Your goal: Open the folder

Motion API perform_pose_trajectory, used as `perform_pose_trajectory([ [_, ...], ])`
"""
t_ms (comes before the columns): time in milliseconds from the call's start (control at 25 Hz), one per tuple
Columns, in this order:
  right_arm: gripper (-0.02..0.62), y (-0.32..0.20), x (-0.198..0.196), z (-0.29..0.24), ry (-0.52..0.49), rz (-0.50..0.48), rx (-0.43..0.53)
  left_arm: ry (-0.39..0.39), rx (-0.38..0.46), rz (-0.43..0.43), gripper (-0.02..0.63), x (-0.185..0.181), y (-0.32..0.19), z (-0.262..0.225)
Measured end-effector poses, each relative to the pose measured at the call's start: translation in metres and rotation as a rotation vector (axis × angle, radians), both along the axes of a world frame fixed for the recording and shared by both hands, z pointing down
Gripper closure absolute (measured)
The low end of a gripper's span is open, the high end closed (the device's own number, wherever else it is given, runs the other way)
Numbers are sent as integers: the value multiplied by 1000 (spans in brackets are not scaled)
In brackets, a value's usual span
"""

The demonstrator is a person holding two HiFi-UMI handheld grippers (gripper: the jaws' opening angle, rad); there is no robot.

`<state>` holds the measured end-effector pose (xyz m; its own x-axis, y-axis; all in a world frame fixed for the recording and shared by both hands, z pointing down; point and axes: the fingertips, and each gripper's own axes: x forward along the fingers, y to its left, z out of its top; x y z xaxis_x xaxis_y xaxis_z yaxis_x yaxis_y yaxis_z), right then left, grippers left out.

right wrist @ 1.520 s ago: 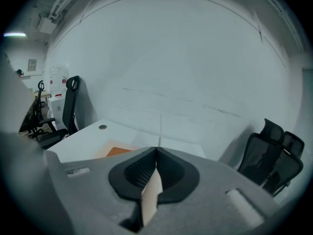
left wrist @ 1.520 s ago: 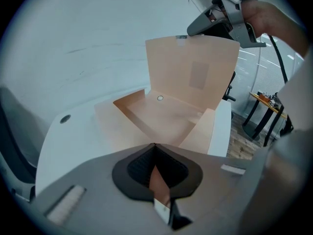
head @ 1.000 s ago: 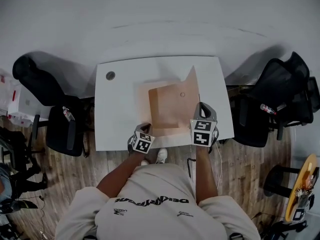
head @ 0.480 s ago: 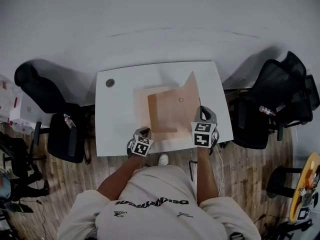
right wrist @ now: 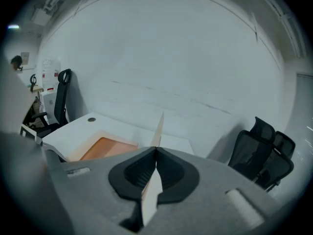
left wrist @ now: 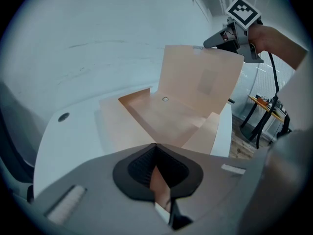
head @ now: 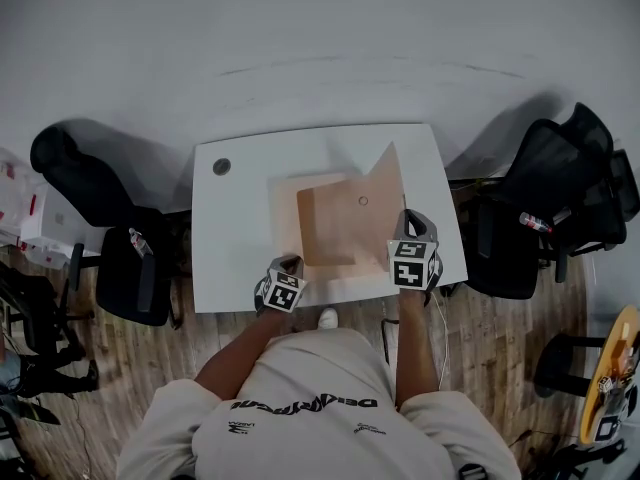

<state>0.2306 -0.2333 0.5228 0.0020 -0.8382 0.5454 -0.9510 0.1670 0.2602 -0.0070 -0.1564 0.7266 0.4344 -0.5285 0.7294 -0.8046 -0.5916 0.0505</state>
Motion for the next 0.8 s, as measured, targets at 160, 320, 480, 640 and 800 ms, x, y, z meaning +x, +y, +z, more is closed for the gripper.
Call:
perform_pose_trajectory([
  [160,591,-3,2,2,30,-31,-38,-1,11,6,608,-1,-1,-2],
  [320,591,-4,5,3,37,-40,-58,7,7,7,607,-1,-2,2],
  [480,591,-6,7,4,48,-47,-71,11,6,3,608,-1,-1,0],
  [640,591,-6,11,5,68,-58,-96,12,1,11,607,-1,0,-1],
  [800,589,-7,19,5,94,-61,-120,16,6,18,607,-1,-1,-1],
])
